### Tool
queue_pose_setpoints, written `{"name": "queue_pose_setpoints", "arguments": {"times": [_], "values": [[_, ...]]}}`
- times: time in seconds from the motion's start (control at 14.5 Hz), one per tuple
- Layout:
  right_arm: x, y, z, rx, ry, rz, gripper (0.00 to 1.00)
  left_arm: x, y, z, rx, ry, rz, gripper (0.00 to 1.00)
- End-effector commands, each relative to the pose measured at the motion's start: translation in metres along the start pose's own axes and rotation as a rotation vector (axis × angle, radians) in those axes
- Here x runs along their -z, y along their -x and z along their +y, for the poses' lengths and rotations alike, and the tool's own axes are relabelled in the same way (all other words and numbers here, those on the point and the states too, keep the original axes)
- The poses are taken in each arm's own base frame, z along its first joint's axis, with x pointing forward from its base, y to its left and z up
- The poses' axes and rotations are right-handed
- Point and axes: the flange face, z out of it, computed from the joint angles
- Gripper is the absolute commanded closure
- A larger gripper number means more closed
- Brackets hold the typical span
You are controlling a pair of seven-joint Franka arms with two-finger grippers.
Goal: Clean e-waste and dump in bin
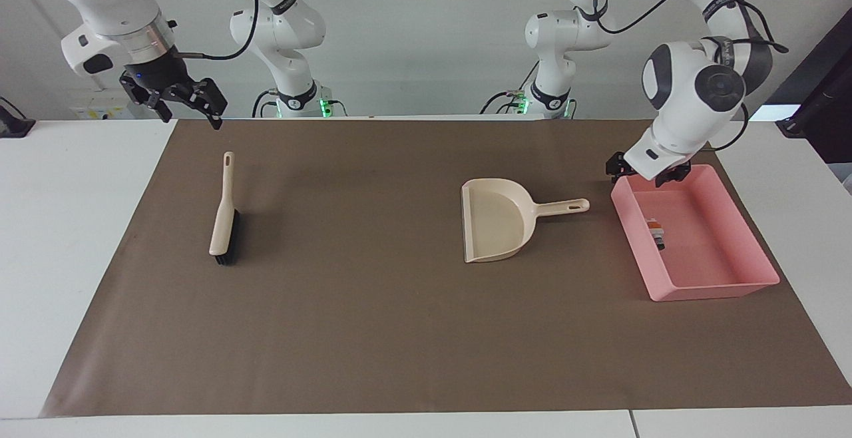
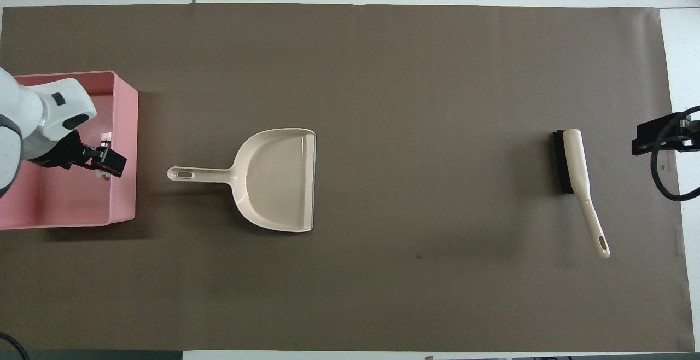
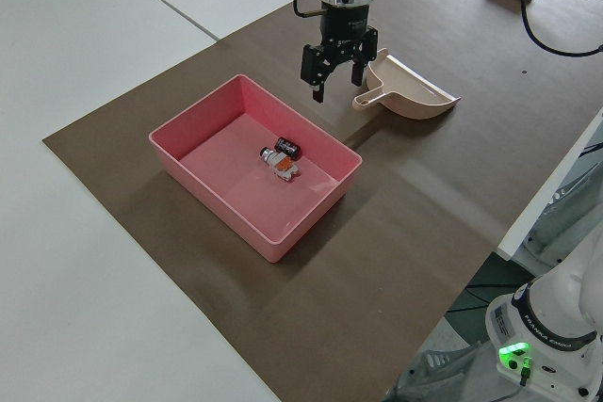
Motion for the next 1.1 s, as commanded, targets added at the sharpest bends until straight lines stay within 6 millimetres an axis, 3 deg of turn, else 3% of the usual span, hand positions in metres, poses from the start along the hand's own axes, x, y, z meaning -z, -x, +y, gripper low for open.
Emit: {"name": "queue_pose_setpoints", "arguments": {"times": [0.0, 0.14, 0.28, 0.34, 0.48, 0.62, 0.83, 1.03], "values": [[-0.006, -0.001, -0.004, -0.003, -0.003, 0.026, 0.01, 0.037, 0.017, -0.018, 0.076, 0.047, 0.03, 0.01], [-0.005, 0.001, -0.006, 0.0, -0.002, 0.021, 0.01, 0.054, 0.033, -0.034, 0.112, 0.053, 0.052, 0.01], [-0.003, 0.001, -0.008, 0.012, -0.002, 0.025, 0.01, 0.07, 0.044, -0.035, 0.12, 0.051, 0.065, 0.01], [-0.001, 0.0, -0.008, 0.013, -0.001, 0.025, 0.01, 0.089, 0.047, -0.035, 0.119, 0.047, 0.08, 0.01], [0.005, 0.004, -0.006, 0.017, -0.001, -0.011, 0.01, 0.118, 0.048, -0.033, 0.135, 0.054, 0.079, 0.01], [0.003, 0.003, -0.006, 0.019, -0.002, -0.01, 0.01, 0.134, 0.04, -0.028, 0.181, 0.088, 0.097, 0.01], [0.001, 0.001, -0.009, 0.025, -0.014, 0.015, 0.01, 0.146, 0.029, -0.028, 0.174, 0.106, 0.055, 0.01], [0.001, 0.0, -0.007, 0.085, -0.014, 0.017, 0.01, 0.144, 0.034, -0.026, 0.175, 0.103, 0.037, 0.01]]}}
